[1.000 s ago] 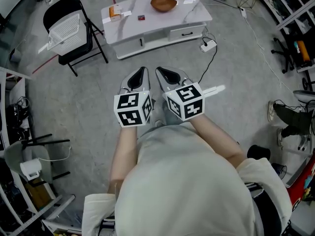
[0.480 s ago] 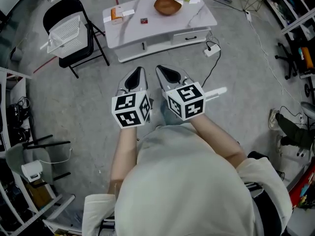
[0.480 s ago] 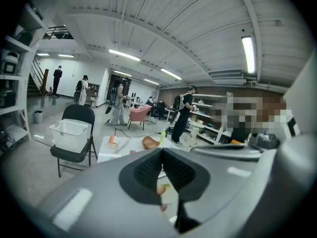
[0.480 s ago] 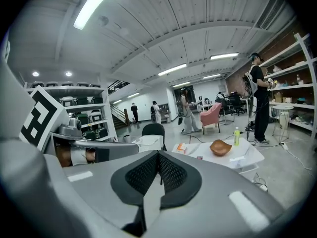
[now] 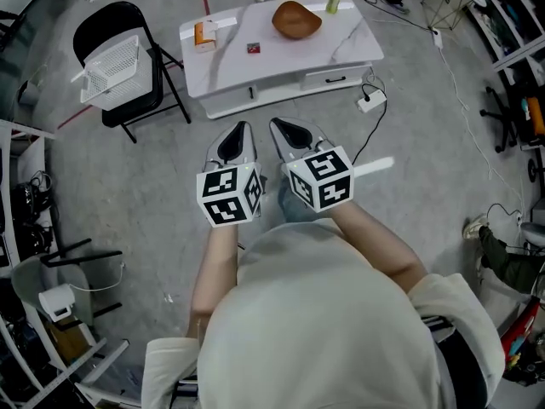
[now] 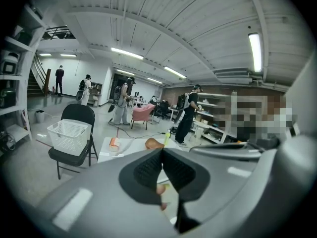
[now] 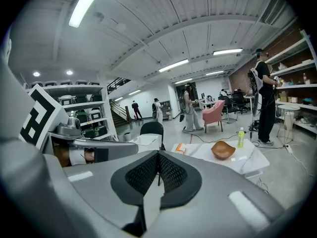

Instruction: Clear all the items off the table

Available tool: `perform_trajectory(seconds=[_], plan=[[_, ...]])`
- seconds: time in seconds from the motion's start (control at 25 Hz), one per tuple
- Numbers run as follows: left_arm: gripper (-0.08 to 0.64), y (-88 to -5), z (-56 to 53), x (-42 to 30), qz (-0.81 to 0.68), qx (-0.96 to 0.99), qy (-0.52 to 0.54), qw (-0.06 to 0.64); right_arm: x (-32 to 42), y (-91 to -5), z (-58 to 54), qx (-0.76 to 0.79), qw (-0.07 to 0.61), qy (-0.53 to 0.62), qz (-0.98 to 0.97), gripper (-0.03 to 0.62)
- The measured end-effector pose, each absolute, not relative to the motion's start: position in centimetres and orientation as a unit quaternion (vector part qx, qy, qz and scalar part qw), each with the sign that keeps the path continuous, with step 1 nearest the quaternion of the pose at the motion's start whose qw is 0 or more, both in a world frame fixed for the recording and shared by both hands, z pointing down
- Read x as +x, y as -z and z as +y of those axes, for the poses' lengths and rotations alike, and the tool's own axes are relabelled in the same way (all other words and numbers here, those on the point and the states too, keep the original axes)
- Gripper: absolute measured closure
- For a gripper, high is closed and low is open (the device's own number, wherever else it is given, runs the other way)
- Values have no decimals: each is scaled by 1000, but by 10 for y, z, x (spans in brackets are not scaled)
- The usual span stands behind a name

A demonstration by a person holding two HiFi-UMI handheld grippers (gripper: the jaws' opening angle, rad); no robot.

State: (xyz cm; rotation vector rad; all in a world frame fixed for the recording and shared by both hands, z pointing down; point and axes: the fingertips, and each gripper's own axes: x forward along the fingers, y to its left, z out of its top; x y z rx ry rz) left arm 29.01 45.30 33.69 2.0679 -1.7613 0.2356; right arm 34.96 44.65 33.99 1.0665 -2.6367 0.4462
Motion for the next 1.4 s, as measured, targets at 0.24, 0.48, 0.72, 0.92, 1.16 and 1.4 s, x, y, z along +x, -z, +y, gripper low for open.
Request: perform_trajectory(seconds=[0.24, 0.48, 0.72, 0.92, 1.16, 1.4], plan=[[551, -335, 414, 287, -640, 734, -80, 214, 346, -339, 404, 357, 137, -159, -910, 592], [551, -339, 380, 283, -661, 713, -81, 222, 350, -336, 365, 342, 134, -164, -916, 592], [551, -339, 345, 282, -673, 700, -76, 228, 350, -335, 332, 322, 138, -158, -923, 592], [551, -340, 313, 287, -678, 696, -72, 226, 352, -337, 301, 313, 137, -156, -927, 592], [551, -338, 279, 289, -685, 691, -70, 220, 352, -338, 268, 300, 136, -150, -932, 592], [551, -340, 254, 290, -694, 683, -69, 216, 353, -338, 242, 285, 137, -142, -938, 592]])
